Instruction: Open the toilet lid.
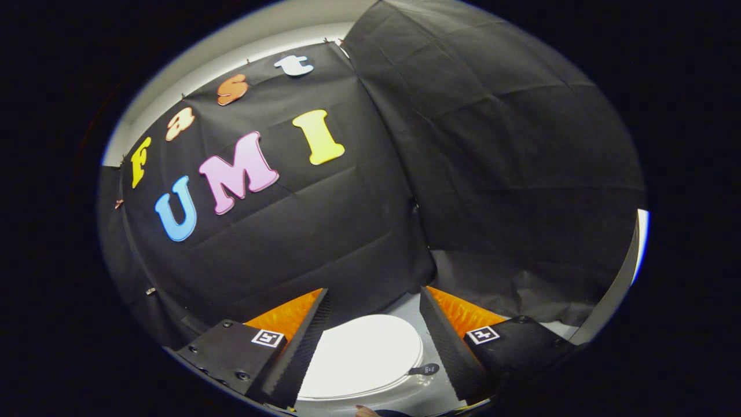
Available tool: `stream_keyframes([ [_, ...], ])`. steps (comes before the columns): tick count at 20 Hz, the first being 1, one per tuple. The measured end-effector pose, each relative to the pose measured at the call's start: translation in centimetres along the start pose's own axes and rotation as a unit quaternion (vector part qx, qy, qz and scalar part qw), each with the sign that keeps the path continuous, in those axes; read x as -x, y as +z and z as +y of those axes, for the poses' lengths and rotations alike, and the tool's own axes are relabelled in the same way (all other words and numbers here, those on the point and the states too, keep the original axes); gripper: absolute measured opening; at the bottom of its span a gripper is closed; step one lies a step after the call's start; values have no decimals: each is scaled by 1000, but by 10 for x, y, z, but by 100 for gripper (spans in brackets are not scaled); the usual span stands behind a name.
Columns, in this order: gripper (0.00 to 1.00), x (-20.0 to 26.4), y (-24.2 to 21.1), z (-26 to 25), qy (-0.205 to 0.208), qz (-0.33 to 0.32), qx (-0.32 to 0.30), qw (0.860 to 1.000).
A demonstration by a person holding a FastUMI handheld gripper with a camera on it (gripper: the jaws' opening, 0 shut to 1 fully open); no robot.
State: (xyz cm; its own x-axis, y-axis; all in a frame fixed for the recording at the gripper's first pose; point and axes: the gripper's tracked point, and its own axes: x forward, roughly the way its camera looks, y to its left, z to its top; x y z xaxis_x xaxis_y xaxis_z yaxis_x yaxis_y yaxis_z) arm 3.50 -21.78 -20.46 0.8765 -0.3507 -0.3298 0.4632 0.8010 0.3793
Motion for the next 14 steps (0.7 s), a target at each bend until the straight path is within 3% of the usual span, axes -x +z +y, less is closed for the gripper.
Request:
stream_keyframes([
  [5,99,-36,-64,-51,-36,76,-48,995],
  [14,98,-85,-167,-103,-52,168,-143,974],
])
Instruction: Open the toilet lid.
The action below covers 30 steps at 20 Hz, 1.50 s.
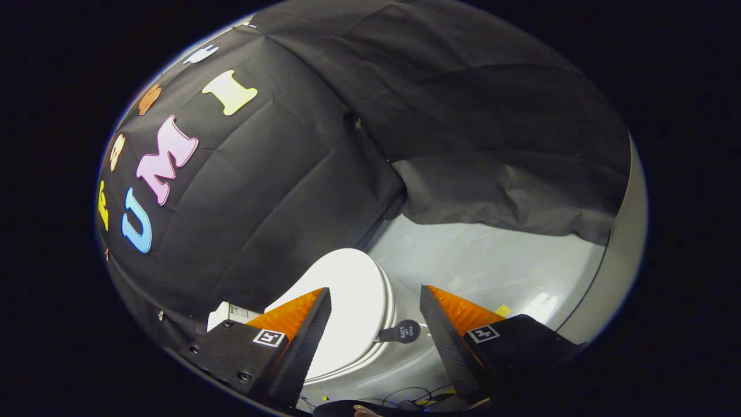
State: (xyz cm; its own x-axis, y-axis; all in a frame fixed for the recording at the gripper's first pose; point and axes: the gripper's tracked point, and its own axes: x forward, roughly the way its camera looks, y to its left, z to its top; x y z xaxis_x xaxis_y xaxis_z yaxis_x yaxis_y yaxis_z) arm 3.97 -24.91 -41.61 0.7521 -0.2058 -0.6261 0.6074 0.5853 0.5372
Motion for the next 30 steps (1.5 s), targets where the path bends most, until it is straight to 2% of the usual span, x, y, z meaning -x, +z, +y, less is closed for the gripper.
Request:
stream_keyframes([
  [4,98,-13,-24,-36,6,38,-64,997],
  [7,97,-24,-48,-45,16,70,-103,992],
  [12,97,-39,-67,-57,45,98,-193,975],
  [18,91,-55,-89,-50,86,138,-238,957],
  [23,30,-69,-99,-57,89,149,-257,951],
  [24,18,-69,-97,-54,102,150,-265,947],
  [26,18,-70,-100,-48,117,148,-270,944],
  [27,18,-79,-117,-37,118,141,-288,940],
  [29,5,-77,-104,-49,130,144,-301,934],
  [30,5,-76,-103,-49,132,146,-301,933],
])
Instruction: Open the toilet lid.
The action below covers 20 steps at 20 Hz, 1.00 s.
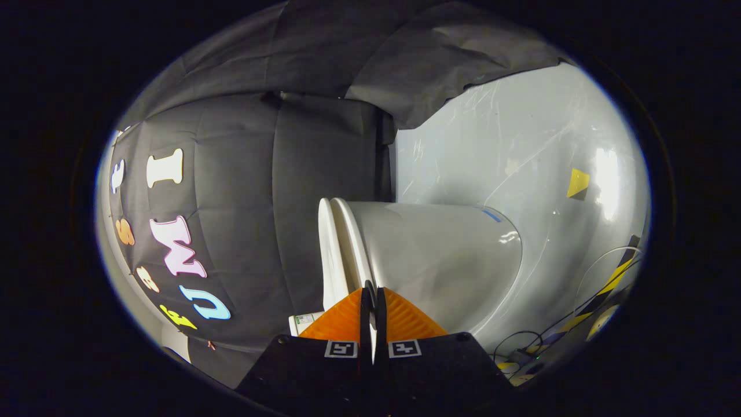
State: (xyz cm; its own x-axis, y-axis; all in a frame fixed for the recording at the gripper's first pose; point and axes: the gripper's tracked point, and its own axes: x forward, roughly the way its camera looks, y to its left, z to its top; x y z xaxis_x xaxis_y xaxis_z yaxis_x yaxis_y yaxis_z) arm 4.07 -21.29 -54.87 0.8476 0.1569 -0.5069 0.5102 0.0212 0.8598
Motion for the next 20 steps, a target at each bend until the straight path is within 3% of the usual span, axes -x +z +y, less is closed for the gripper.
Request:
stream_keyframes([
  [5,5,5,-2,13,-15,-2,20,1000],
  [10,5,14,-4,54,-41,-20,106,993],
  [20,5,47,-69,215,27,-51,270,961],
])
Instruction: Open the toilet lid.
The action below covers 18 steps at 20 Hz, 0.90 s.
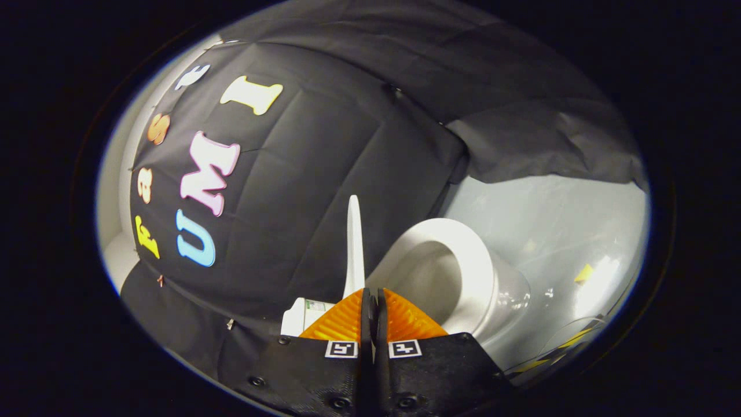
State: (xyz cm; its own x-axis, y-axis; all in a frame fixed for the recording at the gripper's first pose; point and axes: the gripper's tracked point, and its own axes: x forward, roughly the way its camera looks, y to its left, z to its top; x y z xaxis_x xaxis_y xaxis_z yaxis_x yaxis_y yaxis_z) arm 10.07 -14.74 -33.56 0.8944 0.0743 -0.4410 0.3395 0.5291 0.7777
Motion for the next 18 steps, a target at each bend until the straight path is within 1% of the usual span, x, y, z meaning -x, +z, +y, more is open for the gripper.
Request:
stream_keyframes([
  [2,5,8,-7,33,8,-10,43,999],
  [6,5,16,-18,89,3,-30,117,993],
  [11,5,22,-36,130,-24,-43,197,979],
  [13,5,23,-45,146,-35,-50,235,970],
  [15,5,23,-53,161,-46,-57,279,957],
  [18,5,25,-69,186,-44,-65,327,942],
])
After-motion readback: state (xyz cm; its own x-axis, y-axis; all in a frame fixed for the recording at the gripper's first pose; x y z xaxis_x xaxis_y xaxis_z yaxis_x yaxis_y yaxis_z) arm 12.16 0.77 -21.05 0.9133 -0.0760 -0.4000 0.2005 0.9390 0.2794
